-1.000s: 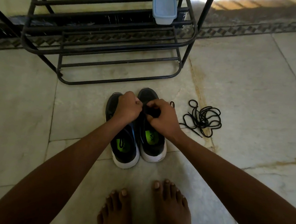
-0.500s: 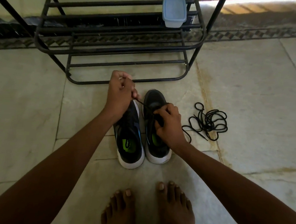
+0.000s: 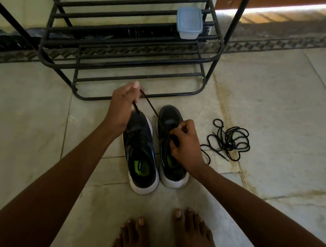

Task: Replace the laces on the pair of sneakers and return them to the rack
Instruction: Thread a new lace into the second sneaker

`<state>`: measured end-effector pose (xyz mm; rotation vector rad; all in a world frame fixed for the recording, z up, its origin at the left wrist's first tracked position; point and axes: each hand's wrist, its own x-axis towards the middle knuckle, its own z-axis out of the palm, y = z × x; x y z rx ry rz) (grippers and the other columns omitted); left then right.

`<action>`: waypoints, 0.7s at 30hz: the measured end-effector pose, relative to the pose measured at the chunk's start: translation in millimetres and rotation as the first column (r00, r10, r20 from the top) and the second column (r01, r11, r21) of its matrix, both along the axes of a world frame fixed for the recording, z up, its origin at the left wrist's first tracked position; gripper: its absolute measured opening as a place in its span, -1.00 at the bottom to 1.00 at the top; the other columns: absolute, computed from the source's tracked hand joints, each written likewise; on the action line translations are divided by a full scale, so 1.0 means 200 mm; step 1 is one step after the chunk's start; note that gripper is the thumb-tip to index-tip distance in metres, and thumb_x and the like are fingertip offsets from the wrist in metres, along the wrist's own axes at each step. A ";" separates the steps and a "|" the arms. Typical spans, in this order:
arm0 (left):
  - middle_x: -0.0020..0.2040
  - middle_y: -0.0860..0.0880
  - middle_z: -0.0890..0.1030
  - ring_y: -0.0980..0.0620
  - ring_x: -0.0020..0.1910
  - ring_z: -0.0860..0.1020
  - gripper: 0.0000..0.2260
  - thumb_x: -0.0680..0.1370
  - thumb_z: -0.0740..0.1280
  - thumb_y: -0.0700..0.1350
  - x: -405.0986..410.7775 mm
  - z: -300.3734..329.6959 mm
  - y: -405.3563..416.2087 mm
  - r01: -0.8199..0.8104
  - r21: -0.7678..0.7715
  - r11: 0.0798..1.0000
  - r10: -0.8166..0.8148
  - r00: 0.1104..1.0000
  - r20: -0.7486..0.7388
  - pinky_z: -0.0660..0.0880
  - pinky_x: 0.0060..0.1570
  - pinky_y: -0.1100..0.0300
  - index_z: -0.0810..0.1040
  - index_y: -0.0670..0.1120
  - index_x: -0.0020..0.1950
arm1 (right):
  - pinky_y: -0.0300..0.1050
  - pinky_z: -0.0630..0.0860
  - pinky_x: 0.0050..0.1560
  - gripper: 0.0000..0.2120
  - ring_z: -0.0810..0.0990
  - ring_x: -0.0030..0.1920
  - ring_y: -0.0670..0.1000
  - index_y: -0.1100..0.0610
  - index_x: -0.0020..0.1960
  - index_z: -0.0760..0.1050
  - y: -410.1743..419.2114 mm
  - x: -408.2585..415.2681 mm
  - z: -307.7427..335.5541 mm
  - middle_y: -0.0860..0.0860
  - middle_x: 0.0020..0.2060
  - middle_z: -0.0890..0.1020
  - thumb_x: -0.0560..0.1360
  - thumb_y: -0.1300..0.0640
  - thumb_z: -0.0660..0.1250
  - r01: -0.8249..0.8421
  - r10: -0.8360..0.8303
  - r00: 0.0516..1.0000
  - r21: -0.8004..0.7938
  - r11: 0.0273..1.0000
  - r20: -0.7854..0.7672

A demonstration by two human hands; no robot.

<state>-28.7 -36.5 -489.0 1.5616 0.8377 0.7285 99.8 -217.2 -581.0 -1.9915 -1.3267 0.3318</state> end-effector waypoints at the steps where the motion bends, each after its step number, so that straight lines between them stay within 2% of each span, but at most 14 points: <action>1: -0.33 0.00 0.42 -0.01 -0.29 0.44 -0.61 0.73 0.14 0.00 0.00 0.03 -0.01 0.016 -0.153 0.988 0.003 0.993 0.122 0.49 -0.08 0.02 0.43 0.01 -0.30 | -0.08 0.58 0.05 -0.80 0.46 0.03 -0.01 0.16 0.06 0.59 0.00 0.00 0.00 0.05 0.09 0.39 0.43 0.24 0.47 0.007 -0.007 1.000 -0.004 1.000 -0.003; 2: -0.38 -0.01 0.36 0.01 -0.39 0.37 -0.62 0.74 0.11 0.00 0.01 0.05 -0.01 0.043 -0.225 0.973 -0.001 0.983 0.184 0.48 -0.26 0.07 0.39 -0.03 -0.26 | -0.07 0.59 0.04 -0.79 0.46 0.02 0.00 0.15 0.07 0.58 0.00 0.00 0.00 0.05 0.08 0.38 0.44 0.23 0.46 0.014 -0.014 1.000 -0.012 1.000 -0.008; 3: -0.39 0.01 0.31 0.05 -0.45 0.30 -0.64 0.75 0.09 0.01 0.01 0.08 0.00 0.036 -0.186 0.982 -0.009 0.990 0.143 0.38 -0.40 0.15 0.36 -0.04 -0.23 | -0.05 0.59 0.04 -0.78 0.46 0.02 0.01 0.14 0.08 0.57 0.01 0.00 0.00 0.05 0.08 0.38 0.44 0.21 0.46 0.017 -0.017 1.000 -0.020 1.000 -0.013; 5: -0.36 0.07 0.32 0.15 -0.43 0.27 -0.71 0.75 0.08 0.03 0.00 0.09 -0.01 0.067 0.202 0.977 -0.038 0.989 -0.144 0.26 -0.40 0.25 0.34 0.00 -0.14 | -0.01 0.58 0.04 -0.77 0.46 0.03 0.05 0.13 0.10 0.56 0.01 0.00 -0.01 0.05 0.07 0.39 0.45 0.20 0.45 0.019 -0.019 1.000 -0.037 0.999 0.000; 6: -0.32 0.08 0.36 0.17 -0.40 0.31 -0.75 0.75 0.09 0.02 0.01 0.08 -0.01 0.156 0.410 0.898 -0.037 0.958 -0.285 0.28 -0.37 0.28 0.36 0.00 -0.09 | 0.01 0.58 0.03 -0.77 0.46 0.04 0.06 0.13 0.09 0.56 0.01 0.00 -0.01 0.06 0.07 0.41 0.45 0.19 0.45 0.020 -0.020 1.000 -0.045 0.999 0.012; 7: -0.27 0.06 0.43 0.18 -0.35 0.37 -0.81 0.74 0.12 0.01 0.01 0.08 -0.02 0.270 0.530 0.804 -0.031 0.909 -0.416 0.33 -0.33 0.29 0.38 -0.02 -0.01 | 0.03 0.57 0.03 -0.78 0.45 0.05 0.07 0.13 0.09 0.57 0.01 0.00 -0.01 0.08 0.07 0.42 0.45 0.19 0.45 0.019 -0.018 1.000 -0.055 0.998 0.023; 8: -0.21 0.03 0.50 0.14 -0.28 0.45 -0.87 0.73 0.17 0.00 0.01 0.09 -0.03 0.389 0.549 0.740 -0.030 0.834 -0.551 0.42 -0.26 0.23 0.41 -0.03 0.09 | 0.04 0.56 0.03 -0.78 0.44 0.06 0.08 0.14 0.08 0.57 0.01 0.00 -0.01 0.08 0.07 0.43 0.45 0.18 0.45 0.017 -0.015 0.999 -0.065 0.998 0.034; 10: -0.05 -0.06 0.60 -0.04 -0.12 0.58 -0.77 0.66 0.28 0.08 0.01 0.09 -0.04 0.598 0.452 0.662 0.078 0.545 -0.835 0.53 -0.14 0.07 0.43 0.02 0.26 | 0.04 0.56 0.01 -0.78 0.44 0.05 0.09 0.14 0.08 0.57 0.01 0.00 -0.02 0.09 0.06 0.44 0.44 0.18 0.45 0.015 -0.011 0.999 -0.075 0.997 0.048; 11: 0.02 -0.08 0.61 -0.11 -0.03 0.61 -0.71 0.62 0.31 0.15 0.01 0.08 -0.05 0.669 0.380 0.639 0.164 0.364 -0.917 0.50 -0.10 0.07 0.47 0.04 0.26 | 0.04 0.57 0.00 -0.78 0.45 0.05 0.09 0.14 0.07 0.57 0.01 0.00 -0.02 0.08 0.05 0.44 0.44 0.18 0.45 0.014 -0.010 0.999 -0.076 0.997 0.051; 12: 0.05 -0.09 0.61 -0.13 0.03 0.61 -0.70 0.59 0.33 0.20 0.01 0.08 -0.06 0.695 0.339 0.634 0.210 0.267 -0.940 0.45 -0.10 0.07 0.53 0.05 0.20 | 0.04 0.57 0.00 -0.78 0.45 0.04 0.09 0.13 0.07 0.57 0.01 0.00 -0.02 0.08 0.05 0.44 0.44 0.17 0.45 0.014 -0.009 0.998 -0.079 0.997 0.055; 14: -0.03 -0.03 0.62 -0.08 0.00 0.62 -0.77 0.57 0.35 0.22 0.01 0.08 -0.06 0.649 0.348 0.677 0.159 0.332 -0.930 0.42 -0.13 0.11 0.60 0.09 -0.01 | 0.02 0.56 0.00 -0.79 0.44 0.05 0.08 0.12 0.07 0.57 0.02 0.00 -0.02 0.07 0.06 0.44 0.45 0.16 0.44 0.018 -0.012 0.998 -0.089 0.996 0.066; 17: -0.36 0.09 0.62 0.16 -0.32 0.59 -0.70 0.58 0.41 0.10 0.00 0.11 -0.04 0.549 0.255 0.796 -0.098 0.533 -0.841 0.46 -0.23 0.19 0.63 0.03 -0.32 | 0.02 0.57 -0.04 -0.81 0.44 0.04 0.08 0.11 0.06 0.56 0.02 0.00 -0.03 0.07 0.06 0.43 0.46 0.16 0.43 0.021 -0.013 0.997 -0.092 0.996 0.082; 19: -0.49 0.05 0.56 0.19 -0.49 0.48 -0.67 0.58 0.43 -0.01 0.01 0.16 -0.05 0.531 0.138 0.836 -0.264 0.610 -0.747 0.40 -0.31 0.23 0.63 -0.02 -0.39 | 0.02 0.57 -0.08 -0.82 0.43 0.03 0.07 0.11 0.05 0.56 0.02 -0.01 -0.03 0.07 0.06 0.43 0.46 0.15 0.42 0.019 -0.009 0.996 -0.102 0.995 0.094; 21: -0.50 -0.03 0.54 0.14 -0.50 0.46 -0.66 0.57 0.44 -0.10 0.01 0.19 -0.05 0.508 0.080 0.857 -0.330 0.663 -0.672 0.41 -0.30 0.22 0.62 -0.07 -0.41 | 0.02 0.58 -0.10 -0.81 0.44 0.03 0.08 0.12 0.06 0.57 0.03 -0.01 -0.03 0.07 0.06 0.44 0.46 0.13 0.42 0.023 -0.009 0.993 -0.124 0.992 0.115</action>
